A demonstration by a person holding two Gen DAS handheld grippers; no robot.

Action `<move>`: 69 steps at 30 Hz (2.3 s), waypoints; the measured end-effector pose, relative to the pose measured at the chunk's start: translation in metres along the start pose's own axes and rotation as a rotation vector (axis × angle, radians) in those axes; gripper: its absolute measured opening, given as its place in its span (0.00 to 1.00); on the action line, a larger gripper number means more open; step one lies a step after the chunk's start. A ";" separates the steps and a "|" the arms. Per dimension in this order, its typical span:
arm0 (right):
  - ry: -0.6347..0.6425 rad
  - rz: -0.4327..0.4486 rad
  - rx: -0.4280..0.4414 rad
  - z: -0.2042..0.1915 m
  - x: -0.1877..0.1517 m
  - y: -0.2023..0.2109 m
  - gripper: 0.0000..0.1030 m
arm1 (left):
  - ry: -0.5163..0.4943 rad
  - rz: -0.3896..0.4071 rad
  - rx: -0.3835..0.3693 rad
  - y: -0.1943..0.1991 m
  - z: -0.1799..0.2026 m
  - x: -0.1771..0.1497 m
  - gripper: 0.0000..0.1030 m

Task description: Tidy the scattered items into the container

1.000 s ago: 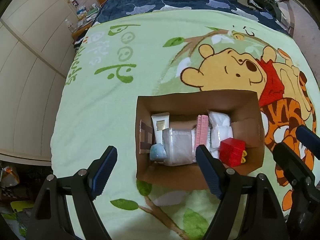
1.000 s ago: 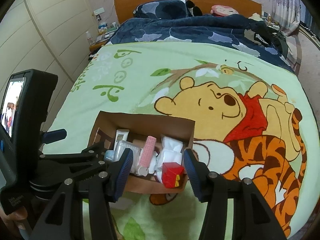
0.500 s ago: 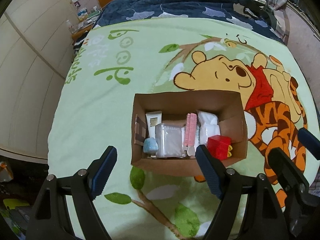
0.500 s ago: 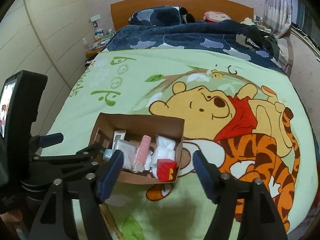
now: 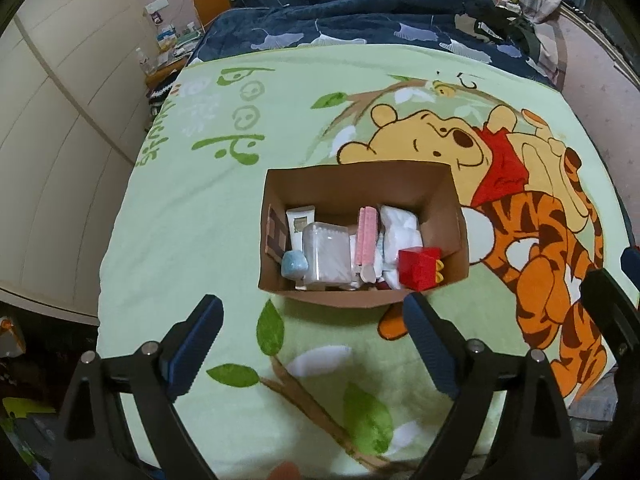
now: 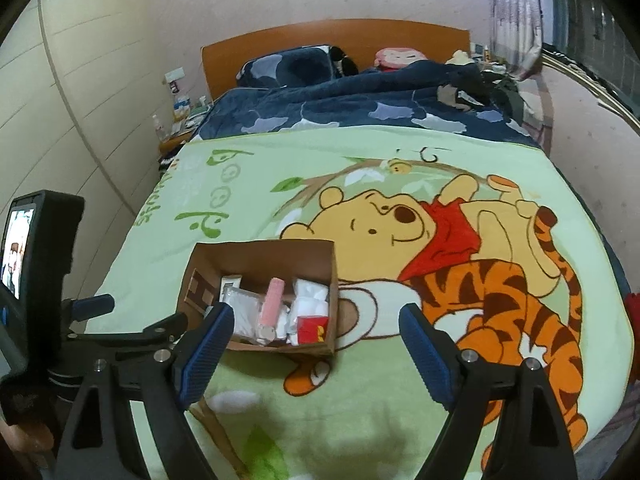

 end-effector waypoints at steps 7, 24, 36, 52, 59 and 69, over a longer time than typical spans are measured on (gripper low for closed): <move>-0.005 -0.011 -0.013 0.012 -0.025 0.011 0.84 | 0.004 0.016 0.062 0.014 -0.002 -0.017 0.90; -0.002 0.030 -0.027 0.021 -0.044 0.037 0.84 | -0.030 0.158 0.046 0.062 0.021 -0.029 1.00; 0.001 0.040 -0.028 0.020 -0.048 0.046 0.84 | 0.032 0.109 -0.012 0.060 0.022 -0.038 1.00; 0.034 0.022 -0.023 0.017 -0.058 0.042 0.84 | 0.070 0.026 -0.021 0.046 0.026 -0.056 1.00; 0.032 0.017 -0.030 0.020 -0.060 0.042 0.84 | 0.081 0.014 -0.032 0.044 0.030 -0.058 1.00; 0.031 0.006 -0.032 0.023 -0.065 0.041 0.84 | 0.079 0.006 -0.031 0.042 0.032 -0.061 1.00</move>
Point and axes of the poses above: each gripper's, at about its wrist camera, not at the fingertips, and y roughly against the way its jaws point, z to its right, x to its top, the point moved 10 cm from there along -y, roughly the way its jaws point, and after that the axes turned 4 degrees about -z, right-handed, at the moved point
